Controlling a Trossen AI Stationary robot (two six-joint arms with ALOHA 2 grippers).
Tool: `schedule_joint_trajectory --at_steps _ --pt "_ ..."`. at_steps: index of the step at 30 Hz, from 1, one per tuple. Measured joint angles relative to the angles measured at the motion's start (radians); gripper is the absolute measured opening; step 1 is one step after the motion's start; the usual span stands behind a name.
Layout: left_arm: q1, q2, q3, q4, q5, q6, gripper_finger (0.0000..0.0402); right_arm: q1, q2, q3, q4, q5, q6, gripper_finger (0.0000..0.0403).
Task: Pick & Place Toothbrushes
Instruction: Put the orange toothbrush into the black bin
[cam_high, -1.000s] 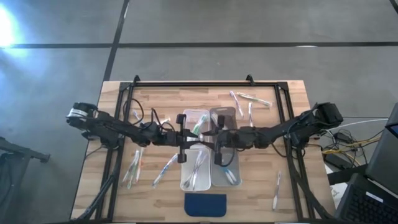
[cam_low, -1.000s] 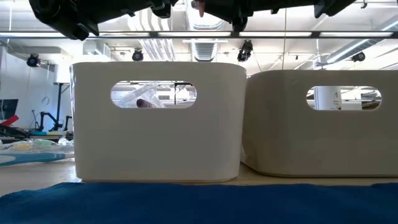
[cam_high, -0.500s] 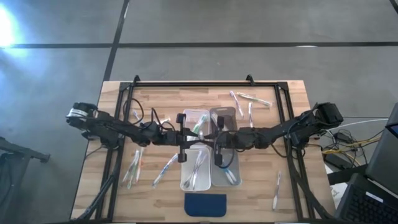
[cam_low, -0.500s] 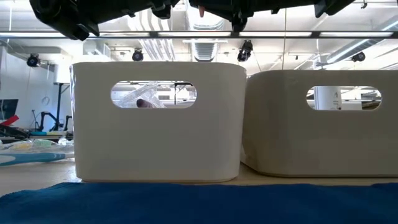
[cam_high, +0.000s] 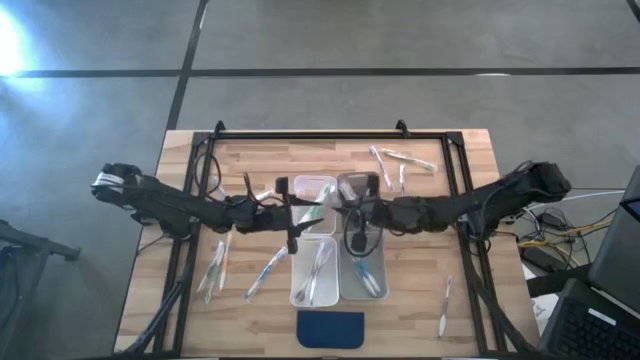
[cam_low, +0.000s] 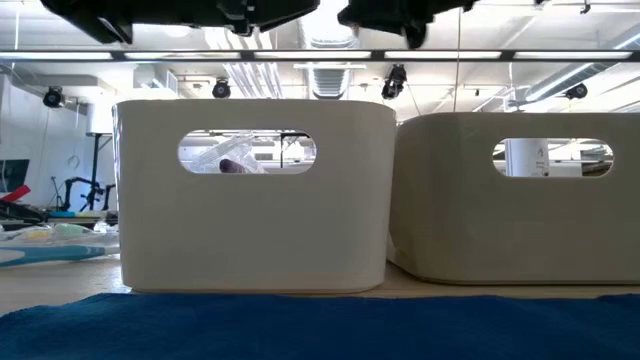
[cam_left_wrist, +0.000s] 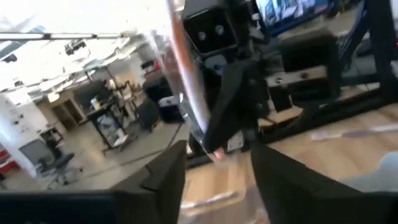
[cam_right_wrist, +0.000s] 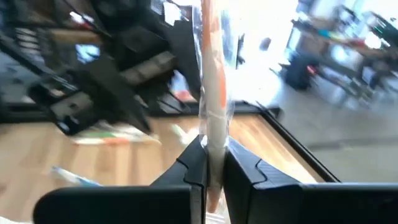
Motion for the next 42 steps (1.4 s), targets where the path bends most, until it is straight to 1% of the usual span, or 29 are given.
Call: schedule_joint_trajectory --at_steps 3,5,7,10,12,14,18,21,23,27,30,35,38,42 --pt "0.0 -0.053 0.0 -0.104 -0.015 0.004 0.0211 -0.022 -0.07 0.008 -0.199 0.055 0.108 0.0021" --pt "0.0 -0.087 0.0 -0.165 -0.024 0.006 0.0221 -0.051 -0.111 0.023 -0.353 0.065 0.21 0.0021" --pt "0.0 -0.123 -0.001 -0.218 -0.057 -0.005 0.0225 -0.085 -0.134 0.049 -0.504 0.065 0.322 0.0021" --pt "0.0 -0.168 -0.001 -0.263 -0.103 -0.034 0.0227 -0.134 -0.14 0.094 -0.725 0.063 0.453 0.0021" --pt "0.0 -0.19 -0.001 -0.293 -0.109 -0.064 0.0227 -0.161 -0.132 0.133 -0.856 0.053 0.54 0.002" --pt "0.0 -0.21 -0.001 -0.333 -0.11 -0.087 0.0227 -0.183 -0.116 0.167 -0.957 0.019 0.607 0.002" --pt "0.0 -0.224 -0.004 -0.367 -0.11 -0.095 0.0227 -0.197 -0.073 0.219 -1.053 -0.069 0.682 0.0021" --pt "0.0 -0.226 -0.015 -0.371 -0.111 -0.103 0.0225 -0.207 -0.031 0.26 -1.097 -0.14 0.696 0.0022" --pt "0.0 -0.226 -0.017 -0.386 -0.132 -0.101 0.0225 -0.216 0.005 0.289 -1.141 -0.176 0.719 0.0022" --pt "0.0 -0.229 -0.017 -0.416 -0.227 -0.095 0.0225 -0.226 0.077 0.354 -1.253 -0.205 0.741 0.0023" --pt "0.0 -0.236 -0.017 -0.449 -0.267 -0.103 0.0224 -0.225 0.118 0.387 -1.313 -0.213 0.762 0.0023" --pt "0.0 -0.249 -0.017 -0.525 -0.276 -0.127 0.0224 -0.224 0.169 0.41 -1.369 -0.249 0.817 0.0023" --pt "0.0 -0.269 -0.016 -0.573 -0.277 -0.13 0.0222 -0.224 0.189 0.4 -1.38 -0.285 0.857 0.0023" --pt "0.0 -0.299 -0.016 -0.614 -0.277 -0.128 0.0222 -0.224 0.209 0.382 -1.39 -0.299 0.903 0.0023"
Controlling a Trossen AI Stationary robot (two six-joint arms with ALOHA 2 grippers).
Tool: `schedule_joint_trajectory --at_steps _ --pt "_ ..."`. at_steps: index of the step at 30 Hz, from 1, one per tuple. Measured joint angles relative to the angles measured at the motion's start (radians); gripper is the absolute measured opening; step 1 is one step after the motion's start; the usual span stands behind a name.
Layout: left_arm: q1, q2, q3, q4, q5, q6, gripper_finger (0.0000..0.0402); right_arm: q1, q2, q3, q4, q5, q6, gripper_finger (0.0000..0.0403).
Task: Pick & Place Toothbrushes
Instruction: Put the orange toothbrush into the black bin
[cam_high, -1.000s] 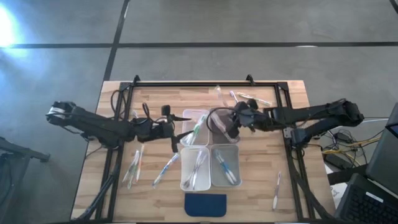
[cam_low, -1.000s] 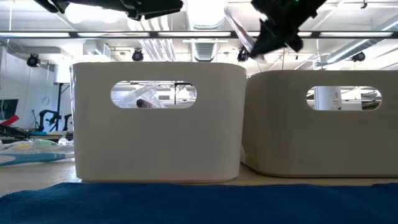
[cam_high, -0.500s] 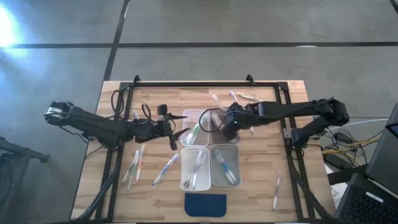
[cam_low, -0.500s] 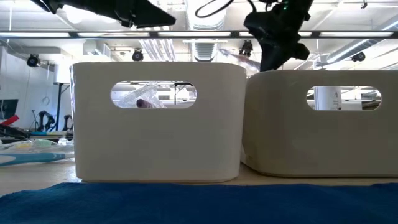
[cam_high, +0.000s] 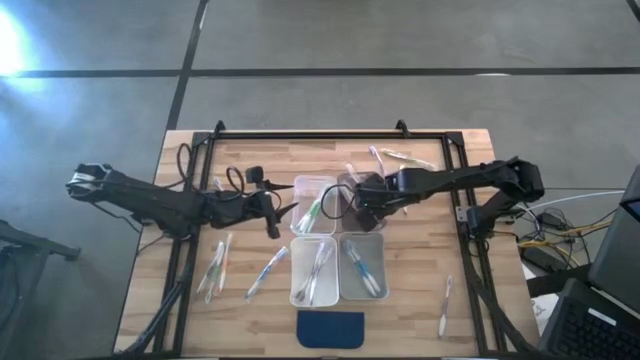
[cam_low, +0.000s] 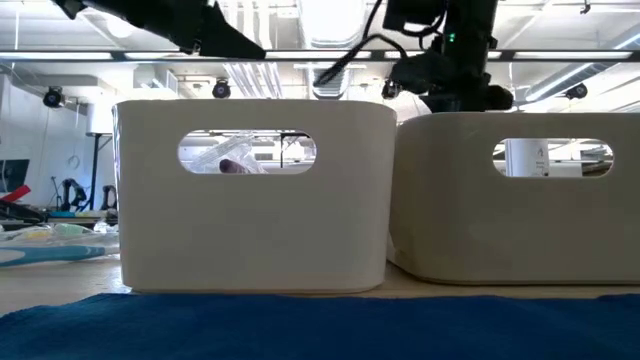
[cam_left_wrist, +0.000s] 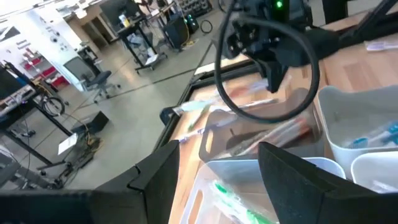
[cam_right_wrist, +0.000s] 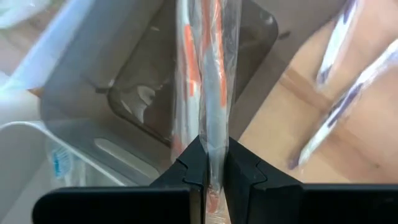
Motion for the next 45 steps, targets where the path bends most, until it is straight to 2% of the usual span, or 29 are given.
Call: schedule_joint_trajectory --at_steps 10,23,45 --pt "0.0 -0.03 -0.001 -0.064 0.001 -0.002 0.0222 -0.014 0.078 -0.003 0.005 -0.057 0.009 0.0023" --pt "0.0 -0.03 -0.001 -0.066 0.001 -0.021 0.0222 -0.051 0.124 -0.003 0.01 -0.142 -0.014 0.0023" --pt "0.0 -0.03 -0.001 -0.063 0.002 -0.042 0.0222 -0.075 0.125 -0.004 0.031 -0.172 -0.028 0.0023"
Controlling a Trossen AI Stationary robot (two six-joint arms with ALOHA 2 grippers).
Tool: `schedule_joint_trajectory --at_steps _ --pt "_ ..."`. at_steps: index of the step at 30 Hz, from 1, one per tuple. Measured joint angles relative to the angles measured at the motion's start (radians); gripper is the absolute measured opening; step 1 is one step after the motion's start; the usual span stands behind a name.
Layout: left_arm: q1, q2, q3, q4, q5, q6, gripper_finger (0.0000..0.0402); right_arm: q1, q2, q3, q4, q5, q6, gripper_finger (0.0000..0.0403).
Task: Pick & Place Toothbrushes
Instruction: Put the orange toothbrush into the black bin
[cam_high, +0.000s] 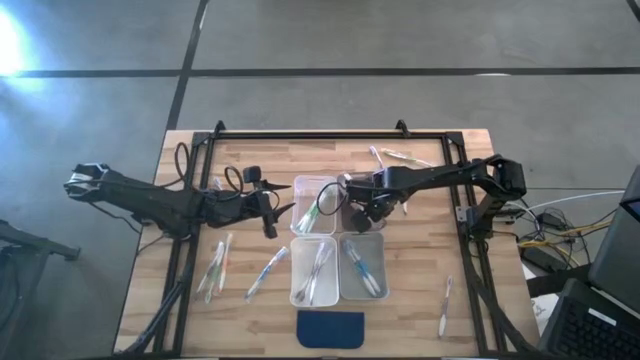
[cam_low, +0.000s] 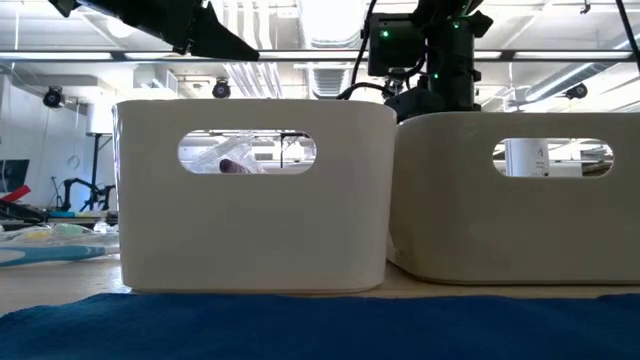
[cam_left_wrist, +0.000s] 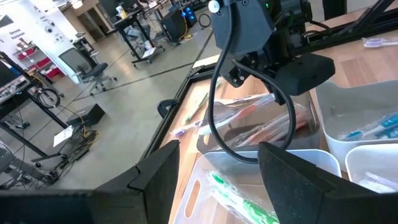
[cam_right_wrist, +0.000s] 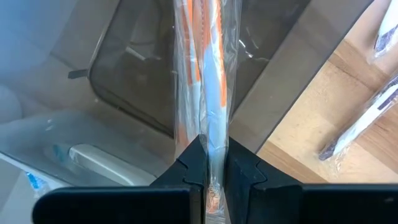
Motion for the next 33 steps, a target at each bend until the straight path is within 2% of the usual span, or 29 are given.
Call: schedule_joint_trajectory --at_steps 12,18,26,33 --pt "0.0 0.0 0.0 0.0 0.0 -0.003 0.0222 -0.01 0.002 -0.016 0.021 -0.001 0.0 0.0023" --pt "0.0 0.0 0.0 0.0 0.0 -0.003 0.0222 -0.011 0.066 -0.018 0.027 -0.046 -0.025 0.0023" --pt "0.0 0.0 0.0 0.001 0.0 -0.003 0.0222 -0.019 0.118 -0.018 0.029 -0.045 -0.05 0.0024" --pt "0.0 0.0 0.0 0.0 0.0 -0.003 0.0222 -0.019 0.109 -0.018 0.053 -0.045 -0.057 0.007"
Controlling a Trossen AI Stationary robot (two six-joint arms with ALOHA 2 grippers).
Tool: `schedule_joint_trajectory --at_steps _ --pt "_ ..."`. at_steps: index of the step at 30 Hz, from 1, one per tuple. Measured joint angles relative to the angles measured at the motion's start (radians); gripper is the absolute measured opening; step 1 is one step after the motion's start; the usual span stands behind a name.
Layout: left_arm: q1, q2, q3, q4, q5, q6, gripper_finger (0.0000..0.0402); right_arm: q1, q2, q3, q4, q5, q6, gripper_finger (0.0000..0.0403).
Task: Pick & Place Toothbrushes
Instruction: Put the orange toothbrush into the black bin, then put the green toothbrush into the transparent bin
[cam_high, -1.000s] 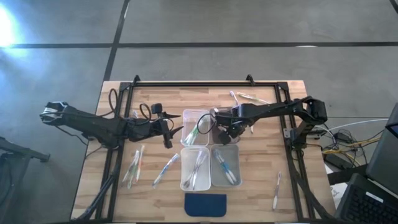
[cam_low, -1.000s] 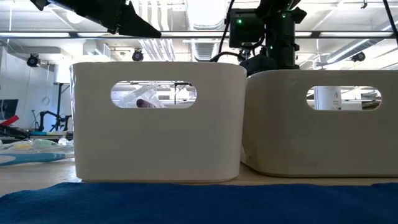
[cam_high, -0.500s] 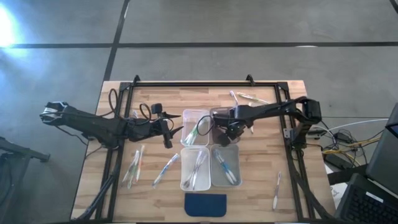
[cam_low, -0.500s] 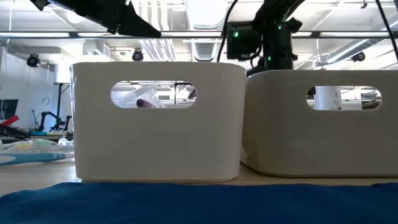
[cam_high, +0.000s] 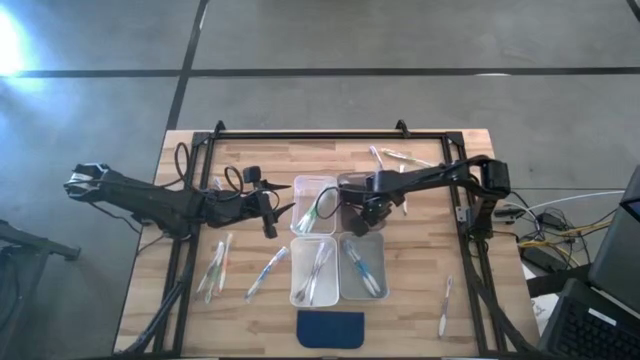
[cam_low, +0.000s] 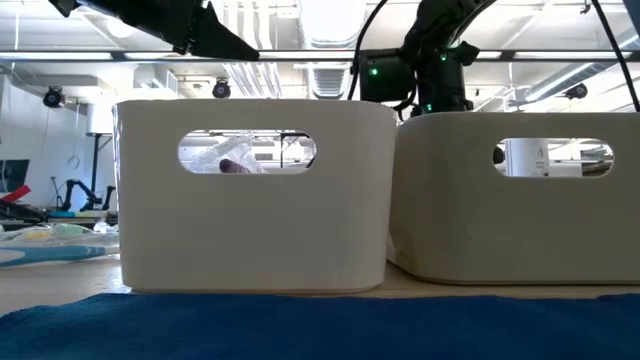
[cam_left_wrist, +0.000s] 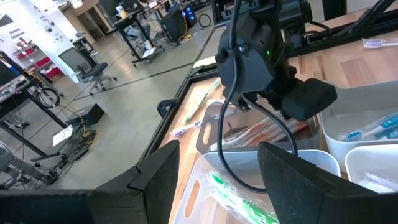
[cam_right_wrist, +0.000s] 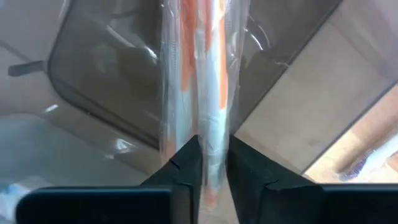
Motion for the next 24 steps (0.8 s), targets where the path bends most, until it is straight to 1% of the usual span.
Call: schedule_joint_trajectory --at_steps 8,14,19,24 --pt "0.0 0.0 0.0 -0.001 0.0 0.0 0.0222 0.0 -0.017 0.015 -0.003 0.0 -0.011 0.0149" --pt "0.0 0.0 0.0 -0.001 0.0 0.0 0.0222 0.0 -0.025 0.075 -0.042 -0.001 -0.033 0.0196" --pt "0.0 0.0 0.0 -0.002 0.0 0.0 0.0222 0.0 -0.026 0.168 -0.152 0.001 -0.044 0.0214" --pt "0.0 0.0 0.0 -0.002 0.0 0.0 0.0222 0.001 -0.026 0.276 -0.271 0.043 -0.072 0.0213"
